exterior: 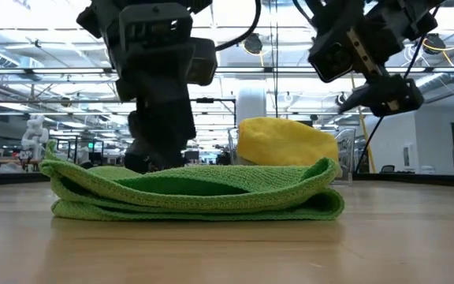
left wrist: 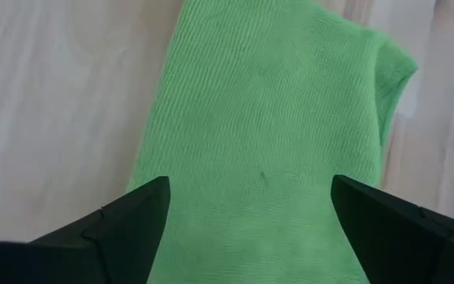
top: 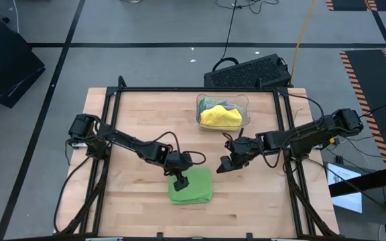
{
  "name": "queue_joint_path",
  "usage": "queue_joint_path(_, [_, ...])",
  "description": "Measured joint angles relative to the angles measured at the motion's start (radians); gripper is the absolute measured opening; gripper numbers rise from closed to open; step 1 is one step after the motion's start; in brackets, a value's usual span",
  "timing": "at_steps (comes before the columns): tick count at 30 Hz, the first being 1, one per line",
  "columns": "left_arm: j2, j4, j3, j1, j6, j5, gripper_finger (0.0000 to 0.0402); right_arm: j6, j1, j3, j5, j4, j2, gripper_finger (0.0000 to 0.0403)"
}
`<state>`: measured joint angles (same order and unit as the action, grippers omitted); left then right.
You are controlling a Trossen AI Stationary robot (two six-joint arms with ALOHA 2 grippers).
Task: Fold microfiber towels
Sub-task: Put the green towel in the transparent bin
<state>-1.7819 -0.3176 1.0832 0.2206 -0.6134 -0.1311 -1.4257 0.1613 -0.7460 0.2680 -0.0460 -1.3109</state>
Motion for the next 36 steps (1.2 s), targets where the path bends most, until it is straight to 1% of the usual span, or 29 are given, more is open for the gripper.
queue_joint_path(5, [-0.005, 0.001, 0.000, -0.018, 0.142, 0.004, 0.0351, 0.022, 0.028, 0.000, -0.004, -0.003, 0.000, 0.0297])
queue_joint_path(9, [-0.020, -0.003, -0.003, -0.036, 0.206, 0.008, 0.0351, 0.044, 0.039, 0.000, -0.005, -0.006, 0.000, 0.0297])
queue_joint_path(12, [-0.031, 0.037, 0.001, -0.046, 0.223, 0.012, 0.0351, 0.051, 0.039, 0.000, -0.006, -0.013, 0.000, 0.0297])
queue_joint_path(15, [-0.057, 0.052, 0.001, -0.057, 0.216, -0.021, 0.0351, 0.065, 0.039, 0.000, -0.035, -0.017, 0.000, 0.0297])
queue_joint_path(18, [-0.083, -0.003, -0.004, -0.061, 0.208, -0.030, 0.0351, 0.082, 0.039, 0.000, -0.066, -0.017, 0.000, 0.0297])
queue_joint_path(19, [-0.092, 0.004, 0.002, -0.060, 0.196, -0.030, 0.0349, 0.091, 0.037, 0.000, -0.070, -0.017, 0.000, 0.0297])
queue_joint_path(21, [-0.093, -0.008, 0.002, -0.059, 0.203, -0.031, 0.0338, 0.115, 0.035, 0.001, -0.080, -0.022, -0.001, 0.0297])
queue_joint_path(24, [-0.115, -0.006, 0.003, -0.057, 0.236, -0.030, 0.0302, 0.137, 0.029, 0.008, -0.086, -0.023, 0.000, 0.0297])
queue_joint_path(27, [-0.125, 0.006, 0.001, -0.054, 0.297, -0.026, 0.0252, 0.137, 0.020, 0.028, -0.085, -0.027, 0.000, 0.0297])
queue_joint_path(33, [-0.132, 0.041, 0.000, -0.053, 0.423, -0.024, 0.0133, 0.163, 0.008, 0.068, -0.089, -0.025, 0.000, 0.0297])
queue_joint_path(36, [-0.134, 0.057, 0.001, -0.053, 0.473, -0.026, 0.0068, 0.198, 0.009, 0.094, -0.129, -0.025, 0.000, 0.0297])
